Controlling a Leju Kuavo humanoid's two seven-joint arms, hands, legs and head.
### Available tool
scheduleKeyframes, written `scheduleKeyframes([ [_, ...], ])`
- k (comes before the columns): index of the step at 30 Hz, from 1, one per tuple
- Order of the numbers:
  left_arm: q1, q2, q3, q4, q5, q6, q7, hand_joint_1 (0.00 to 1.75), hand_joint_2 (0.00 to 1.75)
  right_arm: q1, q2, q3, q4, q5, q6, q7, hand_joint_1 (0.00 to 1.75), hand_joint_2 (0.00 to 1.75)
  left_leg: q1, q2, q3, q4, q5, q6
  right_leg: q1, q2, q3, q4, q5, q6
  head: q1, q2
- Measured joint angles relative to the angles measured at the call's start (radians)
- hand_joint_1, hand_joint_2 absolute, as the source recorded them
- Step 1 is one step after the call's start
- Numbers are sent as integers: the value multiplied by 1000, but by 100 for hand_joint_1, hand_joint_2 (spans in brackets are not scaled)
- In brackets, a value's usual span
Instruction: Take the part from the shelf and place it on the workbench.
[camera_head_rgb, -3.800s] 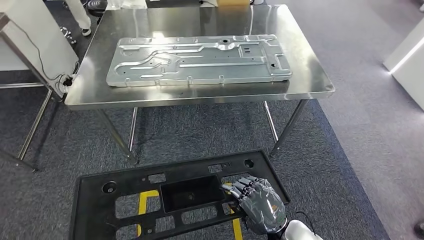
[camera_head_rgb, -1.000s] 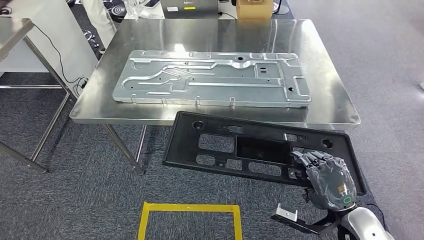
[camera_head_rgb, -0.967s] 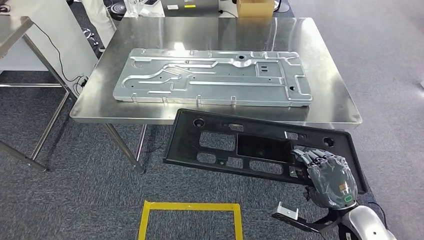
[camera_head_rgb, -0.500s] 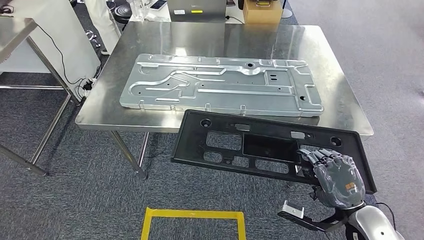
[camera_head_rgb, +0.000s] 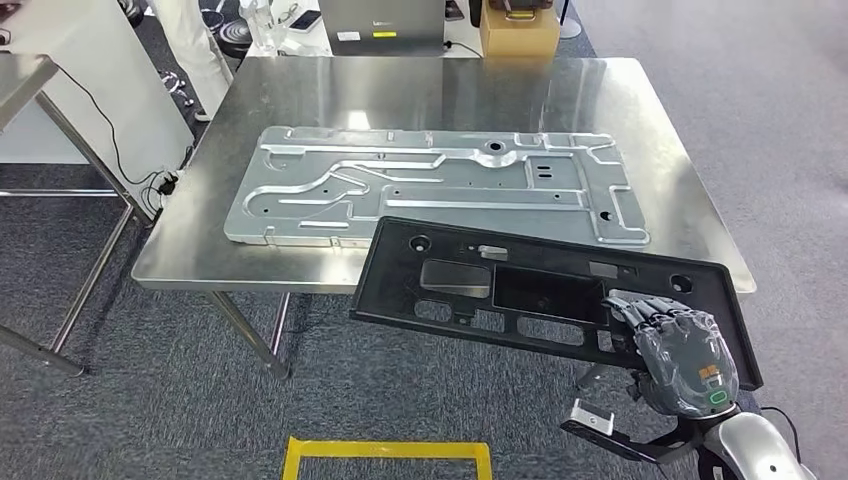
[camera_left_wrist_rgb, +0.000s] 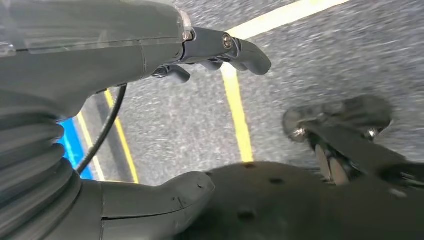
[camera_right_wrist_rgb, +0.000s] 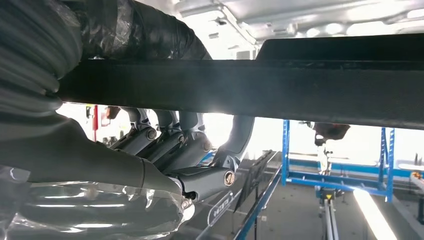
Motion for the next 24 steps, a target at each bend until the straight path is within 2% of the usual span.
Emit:
scheduleKeyframes([
  [1,-1,0,0,0,0,0,0,0,175,0,0,-1,-1,0,0,1,175,175,-3,0,12,-33,7,4,0,0,4,-3,-6,8,0,0],
  [4,-4,0,0,0,-1,0,-1,0,175,4,-1,-7,-2,3,1,2,175,175,-11,-2,31,-65,-7,25,-6,0,14,-3,-3,28,1,0],
  [5,-3,0,0,0,-2,0,-1,0,175,5,-1,-9,-3,4,2,2,175,175,-11,-2,43,-72,-10,34,-8,0,12,14,-3,32,1,0],
  [6,-1,0,0,0,-2,0,-1,0,175,6,-1,-12,-3,4,2,2,175,175,-11,-2,56,-78,-13,42,-9,0,-4,49,-11,33,1,0],
  [7,0,0,0,0,-3,0,-1,0,175,6,-1,-14,-3,5,3,2,175,175,-12,-2,68,-83,-19,49,-8,-1,-36,104,-27,32,2,0],
  [9,-1,0,0,0,-4,1,-1,0,175,8,-2,-19,-3,5,4,2,175,175,-17,-2,85,-85,-33,59,-4,-1,-127,230,-75,31,2,0],
  [10,-2,0,0,0,-4,1,-1,0,175,9,-2,-20,-3,5,5,3,175,175,-20,-2,94,-85,-41,61,-2,-1,-167,269,-91,30,2,0],
  [11,-2,0,0,0,-5,1,-2,0,175,10,-2,-21,-3,5,6,2,175,175,-22,-3,105,-85,-50,62,1,-1,-191,276,-88,28,2,0],
  [12,-2,0,0,0,-5,1,-1,0,175,11,-2,-21,-3,6,7,2,175,175,-25,-4,119,-85,-60,62,4,-1,-197,249,-61,24,2,0],
  [14,-1,-1,0,1,-6,0,-1,0,175,13,-2,-22,-3,6,7,1,175,175,-27,-3,148,-85,-81,59,13,-2,-174,135,39,10,2,0],
  [15,-1,-1,0,1,-6,0,-1,0,175,13,-2,-23,-3,6,8,1,175,175,-28,-4,159,-86,-91,56,18,-3,-162,85,70,3,2,0],
  [16,-2,-2,0,2,-7,0,-1,0,175,14,-2,-24,-3,6,8,2,175,175,-28,-5,165,-88,-100,51,24,-4,-154,53,89,-3,3,0],
  [18,-4,-3,0,2,-7,0,-1,0,175,15,-2,-27,-4,6,9,2,175,175,-29,-5,175,-85,-104,40,29,-3,-147,32,89,-13,5,0],
  [20,-5,-2,0,2,-8,0,-1,0,175,16,-2,-28,-6,6,8,2,175,175,-30,-4,185,-68,-107,29,24,0,-126,20,95,-23,5,0],
  [21,-5,-2,0,2,-8,0,-1,0,175,16,-2,-28,-6,6,9,3,175,175,-29,-3,179,-46,-117,23,22,0,-114,16,93,-27,5,0],
  [22,-6,-1,0,2,-8,0,-1,0,175,16,-2,-28,-6,6,9,3,175,175,-27,-3,157,-3,-135,17,20,0,-102,12,89,-30,5,0],
  [24,-7,-1,0,2,-8,0,-1,0,175,16,-2,-29,-7,6,9,3,175,175,-19,-2,81,115,-184,6,19,-1,-86,8,77,-33,4,0],
])
